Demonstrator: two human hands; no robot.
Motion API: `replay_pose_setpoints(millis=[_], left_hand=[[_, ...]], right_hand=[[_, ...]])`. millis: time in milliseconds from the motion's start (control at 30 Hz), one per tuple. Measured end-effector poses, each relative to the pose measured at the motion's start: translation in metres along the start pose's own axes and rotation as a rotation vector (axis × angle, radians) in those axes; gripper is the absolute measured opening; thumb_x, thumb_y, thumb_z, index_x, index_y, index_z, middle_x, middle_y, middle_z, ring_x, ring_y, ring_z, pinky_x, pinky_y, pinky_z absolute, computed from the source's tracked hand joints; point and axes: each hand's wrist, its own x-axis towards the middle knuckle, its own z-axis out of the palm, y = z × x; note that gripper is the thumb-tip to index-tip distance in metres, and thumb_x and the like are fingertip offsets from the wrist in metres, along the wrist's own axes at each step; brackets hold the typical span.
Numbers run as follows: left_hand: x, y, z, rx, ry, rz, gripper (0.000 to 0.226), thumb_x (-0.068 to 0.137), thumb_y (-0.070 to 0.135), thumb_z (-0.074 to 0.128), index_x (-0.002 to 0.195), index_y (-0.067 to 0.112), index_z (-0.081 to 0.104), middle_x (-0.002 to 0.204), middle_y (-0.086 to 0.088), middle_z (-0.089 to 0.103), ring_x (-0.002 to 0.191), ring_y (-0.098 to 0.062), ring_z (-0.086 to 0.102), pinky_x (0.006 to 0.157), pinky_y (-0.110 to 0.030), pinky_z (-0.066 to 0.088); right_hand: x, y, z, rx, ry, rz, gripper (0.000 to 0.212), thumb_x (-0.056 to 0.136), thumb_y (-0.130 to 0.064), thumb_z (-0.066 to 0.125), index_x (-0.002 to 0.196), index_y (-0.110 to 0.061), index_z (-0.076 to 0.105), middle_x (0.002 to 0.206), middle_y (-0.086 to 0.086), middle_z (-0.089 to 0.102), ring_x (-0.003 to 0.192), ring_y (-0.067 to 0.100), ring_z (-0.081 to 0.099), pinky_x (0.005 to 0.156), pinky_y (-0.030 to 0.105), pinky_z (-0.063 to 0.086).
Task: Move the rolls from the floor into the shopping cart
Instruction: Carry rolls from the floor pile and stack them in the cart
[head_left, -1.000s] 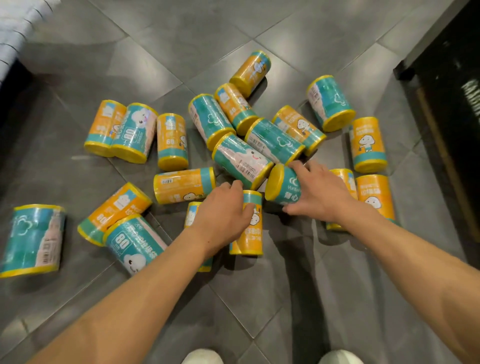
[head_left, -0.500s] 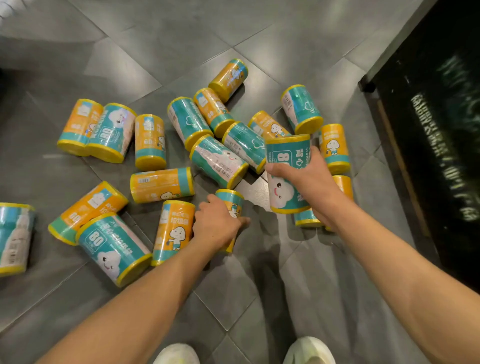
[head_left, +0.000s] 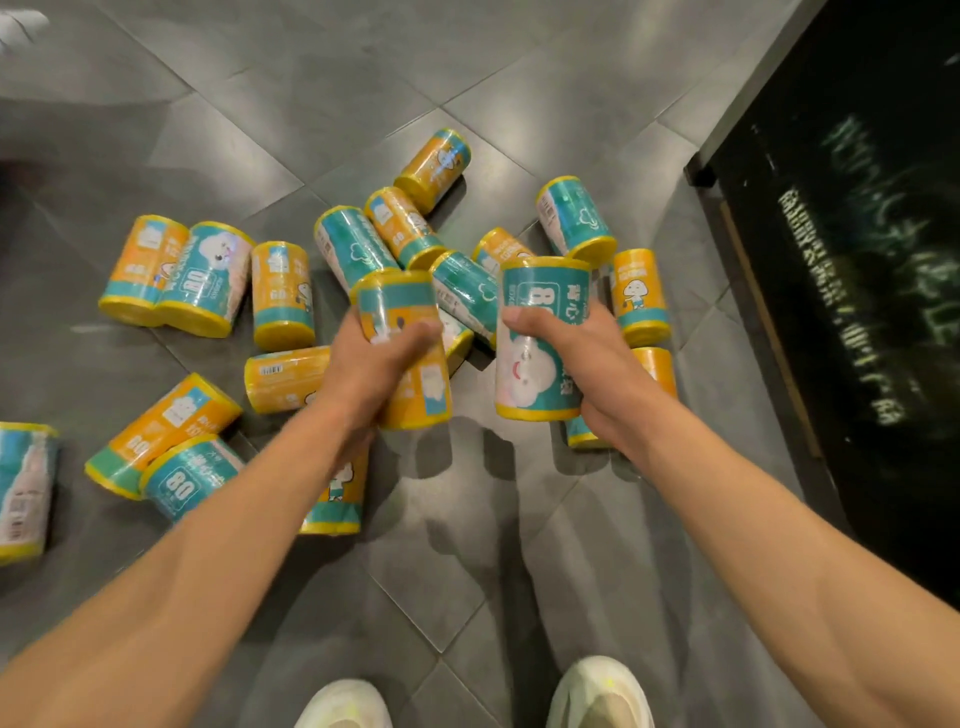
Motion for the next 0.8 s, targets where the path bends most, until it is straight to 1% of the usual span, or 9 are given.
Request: replay_pose_setpoints(millis=[100, 200, 233, 300, 333, 467, 533, 667, 800], left_hand=[[-0.016, 0.049, -0.003, -0.097, 0.025, 0.028, 0.049, 0.071, 0.027, 0.083, 0.115, 0.022, 0.062, 0.104, -0.006, 0.075, 0.093, -0.024, 0.075, 0.077, -0.048, 0.062], [-0.051, 0.106, -0.012, -0.099, -0.014, 0.044, 0.049, 0.077, 0.020, 0.081, 0.120, 0.009, 0.061, 0.093, -0.005, 0.074, 0.080, -0.020, 0.076, 0.062, -0.038, 0.060], [-0.065, 0.127, -0.018, -0.091, -0.010, 0.040, 0.045, 0.079, 0.019, 0.081, 0.118, 0.009, 0.061, 0.088, -0.004, 0.074, 0.076, -0.018, 0.075, 0.061, -0.035, 0.059], [-0.100, 0.177, -0.028, -0.094, 0.010, 0.030, 0.058, 0.070, 0.026, 0.085, 0.119, 0.006, 0.061, 0.090, -0.007, 0.074, 0.080, -0.022, 0.075, 0.066, -0.039, 0.060], [-0.120, 0.204, -0.032, -0.090, 0.021, 0.022, 0.066, 0.065, 0.029, 0.086, 0.120, 0.005, 0.061, 0.092, -0.008, 0.074, 0.082, -0.024, 0.075, 0.069, -0.042, 0.061], [-0.206, 0.333, -0.048, -0.102, 0.029, 0.029, 0.050, 0.064, 0.027, 0.083, 0.108, 0.010, 0.065, 0.085, -0.006, 0.070, 0.080, -0.024, 0.071, 0.072, -0.045, 0.062], [-0.253, 0.406, -0.054, -0.093, 0.039, 0.027, 0.064, 0.058, 0.033, 0.084, 0.113, 0.009, 0.065, 0.087, -0.005, 0.069, 0.079, -0.023, 0.070, 0.073, -0.044, 0.062], [-0.342, 0.545, -0.064, -0.140, 0.027, 0.086, 0.036, 0.067, 0.027, 0.078, 0.100, 0.016, 0.067, 0.079, -0.002, 0.069, 0.071, -0.020, 0.069, 0.067, -0.038, 0.062], [-0.419, 0.664, -0.074, -0.172, 0.030, 0.165, 0.030, 0.070, 0.027, 0.077, 0.096, 0.017, 0.068, 0.075, -0.004, 0.068, 0.067, -0.021, 0.067, 0.068, -0.043, 0.061]], right_hand=[[-0.015, -0.030, 0.017, 0.025, -0.025, 0.006, 0.062, 0.074, -0.026, 0.087, 0.128, -0.013, 0.061, 0.107, 0.004, 0.078, 0.093, 0.020, 0.077, 0.081, 0.040, 0.063], [-0.043, -0.084, 0.032, 0.055, -0.045, 0.004, 0.045, 0.082, -0.015, 0.081, 0.123, -0.010, 0.064, 0.098, 0.001, 0.078, 0.084, 0.015, 0.076, 0.071, 0.032, 0.061], [-0.055, -0.107, 0.036, 0.063, -0.052, 0.000, 0.040, 0.084, -0.013, 0.080, 0.121, -0.010, 0.065, 0.094, -0.001, 0.078, 0.081, 0.014, 0.076, 0.068, 0.030, 0.060], [-0.082, -0.160, 0.043, 0.069, -0.065, -0.004, 0.037, 0.084, -0.012, 0.079, 0.119, -0.010, 0.065, 0.089, -0.003, 0.077, 0.077, 0.012, 0.075, 0.064, 0.028, 0.059], [-0.100, -0.190, 0.046, 0.066, -0.075, 0.000, 0.037, 0.084, -0.013, 0.079, 0.118, -0.010, 0.065, 0.087, -0.002, 0.077, 0.075, 0.013, 0.075, 0.064, 0.029, 0.059], [-0.179, -0.327, 0.056, 0.051, -0.146, -0.004, 0.013, 0.087, -0.013, 0.075, 0.097, -0.017, 0.068, 0.075, -0.003, 0.071, 0.067, 0.012, 0.070, 0.063, 0.031, 0.058], [-0.220, -0.404, 0.060, 0.060, -0.157, -0.007, 0.015, 0.088, -0.016, 0.075, 0.100, -0.018, 0.067, 0.077, -0.002, 0.070, 0.070, 0.013, 0.069, 0.067, 0.032, 0.058], [-0.298, -0.549, 0.073, 0.072, -0.178, -0.001, 0.020, 0.087, -0.020, 0.075, 0.105, -0.019, 0.068, 0.087, 0.002, 0.071, 0.077, 0.017, 0.070, 0.075, 0.036, 0.059], [-0.373, -0.667, 0.095, 0.080, -0.220, 0.000, 0.018, 0.086, -0.018, 0.075, 0.102, -0.016, 0.068, 0.089, 0.010, 0.071, 0.079, 0.026, 0.069, 0.077, 0.041, 0.059]])
